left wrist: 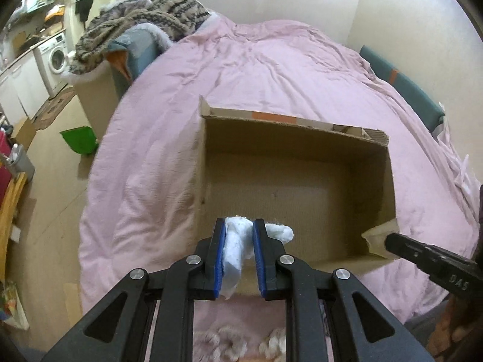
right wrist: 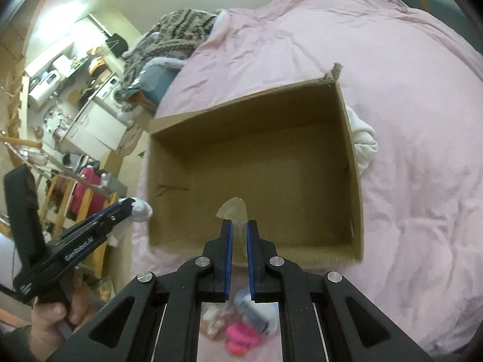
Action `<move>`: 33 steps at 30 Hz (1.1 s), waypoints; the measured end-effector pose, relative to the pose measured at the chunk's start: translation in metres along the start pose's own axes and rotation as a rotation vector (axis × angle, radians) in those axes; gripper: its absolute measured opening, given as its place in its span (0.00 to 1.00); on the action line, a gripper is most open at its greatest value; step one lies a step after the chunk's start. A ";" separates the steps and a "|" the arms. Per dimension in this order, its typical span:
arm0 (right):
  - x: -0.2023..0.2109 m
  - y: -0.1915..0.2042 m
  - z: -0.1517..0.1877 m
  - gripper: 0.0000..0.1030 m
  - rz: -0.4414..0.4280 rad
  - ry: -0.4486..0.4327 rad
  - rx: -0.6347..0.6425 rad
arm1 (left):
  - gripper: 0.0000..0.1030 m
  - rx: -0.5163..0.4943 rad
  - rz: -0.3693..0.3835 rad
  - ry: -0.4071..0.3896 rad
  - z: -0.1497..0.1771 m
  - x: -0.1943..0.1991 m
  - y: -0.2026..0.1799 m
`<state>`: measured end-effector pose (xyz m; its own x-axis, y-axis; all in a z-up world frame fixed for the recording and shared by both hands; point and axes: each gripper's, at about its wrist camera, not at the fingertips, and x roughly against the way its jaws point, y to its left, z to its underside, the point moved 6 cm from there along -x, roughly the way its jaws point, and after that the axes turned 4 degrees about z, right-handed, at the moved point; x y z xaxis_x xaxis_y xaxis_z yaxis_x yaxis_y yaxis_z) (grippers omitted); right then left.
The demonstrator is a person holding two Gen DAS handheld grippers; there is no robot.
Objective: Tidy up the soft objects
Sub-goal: 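Carry the white sock into the box and open the left tool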
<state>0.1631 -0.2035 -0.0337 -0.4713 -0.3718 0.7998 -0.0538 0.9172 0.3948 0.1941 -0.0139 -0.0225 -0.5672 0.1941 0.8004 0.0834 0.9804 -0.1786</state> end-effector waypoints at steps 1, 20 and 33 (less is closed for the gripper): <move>-0.006 -0.003 -0.001 0.09 0.004 -0.003 -0.001 | 0.16 -0.001 0.005 0.002 0.001 -0.006 0.000; -0.063 -0.014 0.014 0.10 0.149 0.050 0.122 | 0.16 -0.006 -0.005 0.069 0.029 -0.066 0.008; -0.056 -0.018 0.012 0.12 0.117 0.037 0.090 | 0.19 -0.027 0.011 0.092 0.034 -0.068 -0.001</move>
<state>0.1797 -0.1976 -0.0912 -0.4461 -0.2653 0.8547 -0.0798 0.9630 0.2573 0.2053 -0.0289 -0.0964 -0.4887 0.2060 0.8478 0.1119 0.9785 -0.1732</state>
